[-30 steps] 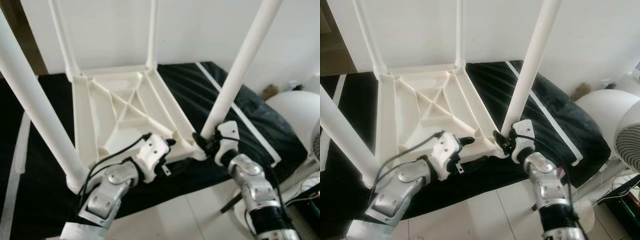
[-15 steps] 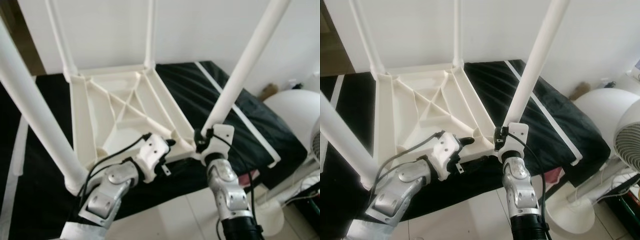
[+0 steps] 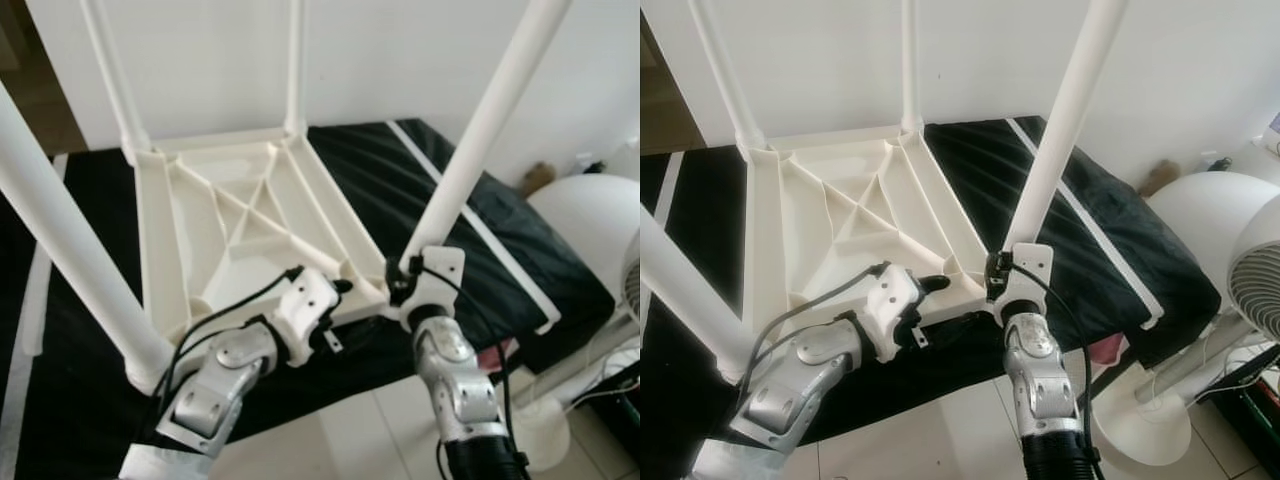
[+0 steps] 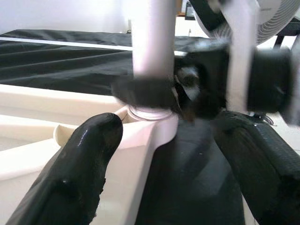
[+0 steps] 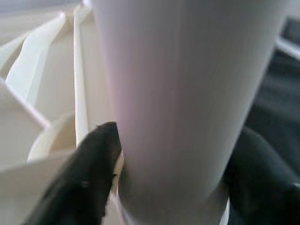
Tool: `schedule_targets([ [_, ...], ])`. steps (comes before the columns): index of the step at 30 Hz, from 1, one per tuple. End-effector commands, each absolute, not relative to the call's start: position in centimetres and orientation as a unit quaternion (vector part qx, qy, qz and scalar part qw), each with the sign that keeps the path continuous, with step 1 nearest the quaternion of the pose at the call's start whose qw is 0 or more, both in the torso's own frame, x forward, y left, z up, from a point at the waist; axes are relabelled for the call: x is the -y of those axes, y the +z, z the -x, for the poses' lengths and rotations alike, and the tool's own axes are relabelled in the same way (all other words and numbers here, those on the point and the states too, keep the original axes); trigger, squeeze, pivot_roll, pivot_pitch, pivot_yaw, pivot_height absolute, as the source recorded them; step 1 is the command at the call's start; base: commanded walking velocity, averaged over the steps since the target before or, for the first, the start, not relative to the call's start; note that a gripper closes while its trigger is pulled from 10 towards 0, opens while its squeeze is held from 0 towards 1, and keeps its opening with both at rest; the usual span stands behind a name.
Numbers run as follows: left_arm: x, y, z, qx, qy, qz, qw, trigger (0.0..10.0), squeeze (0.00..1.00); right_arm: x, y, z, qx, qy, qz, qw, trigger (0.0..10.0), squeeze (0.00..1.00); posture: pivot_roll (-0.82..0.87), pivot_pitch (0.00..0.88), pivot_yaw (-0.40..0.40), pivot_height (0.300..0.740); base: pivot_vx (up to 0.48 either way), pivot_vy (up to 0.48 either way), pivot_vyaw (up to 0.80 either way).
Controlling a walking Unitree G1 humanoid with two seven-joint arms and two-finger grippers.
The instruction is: Building children table
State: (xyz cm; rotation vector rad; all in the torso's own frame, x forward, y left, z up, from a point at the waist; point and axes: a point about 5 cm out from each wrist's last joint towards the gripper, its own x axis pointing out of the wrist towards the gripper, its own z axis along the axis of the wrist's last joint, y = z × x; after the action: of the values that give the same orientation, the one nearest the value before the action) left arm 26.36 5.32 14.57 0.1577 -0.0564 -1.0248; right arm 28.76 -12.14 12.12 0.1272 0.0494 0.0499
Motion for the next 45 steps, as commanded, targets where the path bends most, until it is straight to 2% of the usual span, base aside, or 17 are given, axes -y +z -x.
schedule_targets([
  [1,-5.0,15.0,-26.2,0.032,-0.507,-0.076,0.858,10.0,0.00,11.7,12.1,-28.6,-0.029,0.046,-0.068,0.996,10.0,1.00,-0.04,0.044,-0.031,0.740,0.000,0.000,0.00],
  [7,-5.1,15.0,-26.2,0.033,-0.502,-0.076,0.861,10.0,0.00,12.8,12.5,-28.8,-0.007,0.067,-0.041,0.997,10.0,1.00,-0.03,0.044,-0.037,0.740,0.000,0.000,0.00],
  [9,-5.0,15.0,-26.2,0.034,-0.499,-0.074,0.863,10.0,0.00,13.7,12.7,-29.2,0.003,0.097,-0.018,0.995,10.0,1.00,-0.03,0.049,-0.041,0.740,0.000,0.000,0.00],
  [10,-5.0,15.1,-26.1,0.034,-0.499,-0.073,0.863,10.0,0.00,14.1,12.8,-29.2,0.009,0.116,-0.004,0.993,10.0,0.36,-0.03,0.050,-0.041,0.740,0.000,0.000,0.00],
  [11,-5.0,15.1,-26.1,0.034,-0.498,-0.072,0.864,10.0,0.00,14.3,12.9,-29.2,0.011,0.141,0.005,0.990,10.0,0.00,-0.03,0.050,-0.041,0.740,0.000,0.000,0.00],
  [21,-5.1,15.4,-26.3,0.037,-0.495,-0.074,0.865,10.0,0.00,15.5,13.7,-30.1,0.014,0.262,0.048,0.964,10.0,0.00,-0.02,0.048,-0.040,0.740,0.000,0.000,0.00],
  [33,-5.1,15.5,-26.4,0.041,-0.489,-0.074,0.868,10.0,0.00,16.1,13.2,-30.7,-0.008,0.323,0.076,0.943,10.0,0.00,-0.01,0.044,-0.049,0.740,0.000,0.000,0.00],
  [34,-5.1,15.5,-26.4,0.041,-0.489,-0.074,0.868,10.0,0.00,16.2,13.1,-30.7,-0.010,0.326,0.074,0.942,3.3,0.00,-0.02,0.043,-0.051,0.740,0.000,0.000,0.00],
  [35,-5.1,15.5,-26.4,0.041,-0.489,-0.074,0.868,10.0,0.00,16.2,13.1,-30.7,-0.010,0.326,0.074,0.942,3.3,0.00,-0.02,0.043,-0.051,0.740,0.000,0.000,0.00],
  [36,-5.1,15.5,-26.4,0.041,-0.489,-0.073,0.868,10.0,0.00,16.2,13.1,-30.7,-0.011,0.327,0.072,0.942,0.0,0.00,-0.02,0.043,-0.052,0.740,0.000,0.000,0.00],
  [42,-5.1,15.5,-26.2,0.040,-0.490,-0.072,0.868,10.0,0.00,16.6,12.6,-30.3,-0.021,0.322,0.057,0.945,0.0,0.00,-0.02,0.049,-0.054,0.740,0.000,0.000,0.00],
  [43,-5.1,15.4,-26.2,0.039,-0.491,-0.072,0.868,10.0,0.00,16.6,12.4,-30.2,-0.025,0.317,0.052,0.947,1.0,0.00,-0.02,0.051,-0.054,0.740,0.000,0.000,0.00],
  [44,-5.1,15.4,-26.2,0.039,-0.491,-0.072,0.867,10.0,0.00,16.7,12.3,-30.2,-0.027,0.314,0.048,0.948,1.0,0.00,-0.02,0.051,-0.054,0.740,0.000,0.000,0.00],
  [45,-5.1,15.4,-26.1,0.038,-0.491,-0.072,0.867,10.0,0.00,16.6,12.2,-30.1,-0.029,0.309,0.040,0.950,10.0,0.00,-0.02,0.053,-0.055,0.740,0.000,0.000,0.00],
])
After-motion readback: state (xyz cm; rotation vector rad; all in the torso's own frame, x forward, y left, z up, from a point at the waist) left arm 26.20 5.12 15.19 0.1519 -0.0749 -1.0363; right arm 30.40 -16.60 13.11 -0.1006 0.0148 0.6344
